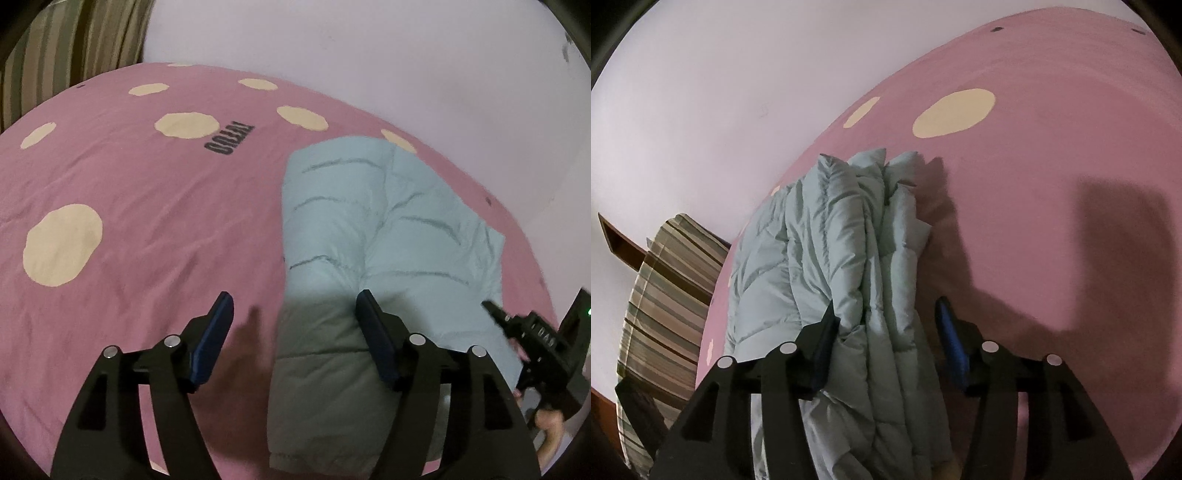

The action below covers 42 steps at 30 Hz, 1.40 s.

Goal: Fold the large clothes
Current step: 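Open both grippers and lift them away from the folded jacket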

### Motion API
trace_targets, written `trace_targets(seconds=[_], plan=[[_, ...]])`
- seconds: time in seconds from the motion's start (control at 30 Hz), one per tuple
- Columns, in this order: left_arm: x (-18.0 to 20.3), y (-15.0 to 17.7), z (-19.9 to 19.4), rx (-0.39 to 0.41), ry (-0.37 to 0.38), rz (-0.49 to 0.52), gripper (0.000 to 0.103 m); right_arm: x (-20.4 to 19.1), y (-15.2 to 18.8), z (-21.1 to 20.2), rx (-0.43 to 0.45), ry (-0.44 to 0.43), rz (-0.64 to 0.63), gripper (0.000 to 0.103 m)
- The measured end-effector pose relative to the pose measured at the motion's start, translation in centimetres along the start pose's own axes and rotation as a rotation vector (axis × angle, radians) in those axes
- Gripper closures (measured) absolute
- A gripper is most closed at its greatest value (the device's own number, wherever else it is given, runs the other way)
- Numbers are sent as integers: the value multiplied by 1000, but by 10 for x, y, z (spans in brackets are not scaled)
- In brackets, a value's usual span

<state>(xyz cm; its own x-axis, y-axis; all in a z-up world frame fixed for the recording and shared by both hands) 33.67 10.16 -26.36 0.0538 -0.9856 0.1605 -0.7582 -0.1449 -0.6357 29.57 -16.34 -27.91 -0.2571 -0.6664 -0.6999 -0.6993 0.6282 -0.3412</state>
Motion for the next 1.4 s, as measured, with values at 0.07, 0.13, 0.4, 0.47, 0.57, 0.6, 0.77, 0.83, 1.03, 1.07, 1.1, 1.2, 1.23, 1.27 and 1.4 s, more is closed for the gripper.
trace_targets(seconds=[0.07, 0.13, 0.4, 0.47, 0.57, 0.6, 0.77, 0.83, 1.03, 1.07, 1.1, 1.2, 1.23, 1.27, 1.4], plan=[[0, 0, -1, -2, -3, 4, 33, 0, 0, -3, 3, 2, 9, 50], [-1, 1, -1, -15, -2, 3, 26, -1, -1, -10, 19, 16, -3, 50], [-11, 7, 4, -55, -4, -56, 14, 7, -4, -29, 40, 36, 48, 50], [-10, 7, -1, -45, -10, -51, 14, 7, -4, -38, 53, 40, 42, 50], [-8, 8, -12, -28, -27, -25, 14, 6, -2, -56, 71, 60, 23, 50], [-6, 9, -16, -20, -29, -17, 14, 5, 0, -61, 76, 65, 13, 50], [4, 13, -40, 20, -47, 43, 14, 1, 18, -84, 99, 130, -69, 50], [7, 16, -48, 28, -63, 72, 14, 0, 28, -94, 111, 161, -106, 50], [10, 26, -78, 68, -103, 129, 14, -2, 54, -110, 118, 246, -212, 44], [10, 27, -85, 78, -105, 131, 14, -2, 57, -112, 122, 251, -224, 38], [10, 28, -89, 86, -110, 133, 14, -4, 60, -116, 130, 257, -239, 37], [11, 32, -109, 113, -129, 146, 11, -12, 70, -128, 147, 266, -287, 35], [11, 34, -114, 117, -132, 147, 10, -15, 74, -131, 150, 271, -304, 35], [12, 36, -118, 120, -136, 149, 10, -18, 76, -135, 154, 272, -317, 32], [16, 42, -137, 125, -145, 160, 10, -27, 84, -148, 179, 276, -349, 28]])
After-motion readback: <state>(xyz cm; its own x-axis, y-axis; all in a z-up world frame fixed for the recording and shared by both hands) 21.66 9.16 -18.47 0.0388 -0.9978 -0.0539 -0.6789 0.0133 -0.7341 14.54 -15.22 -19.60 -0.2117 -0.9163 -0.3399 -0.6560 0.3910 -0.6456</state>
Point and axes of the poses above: each gripper's, at about its wrist camera, not at the fingertips, and z roughly the way its jaws point, x to its right, y to its underside, the point moved 9 cm from there along z, roughly the way its jaws point, and after that the axes turned 9 degrees about z, right-handed, at the moved point
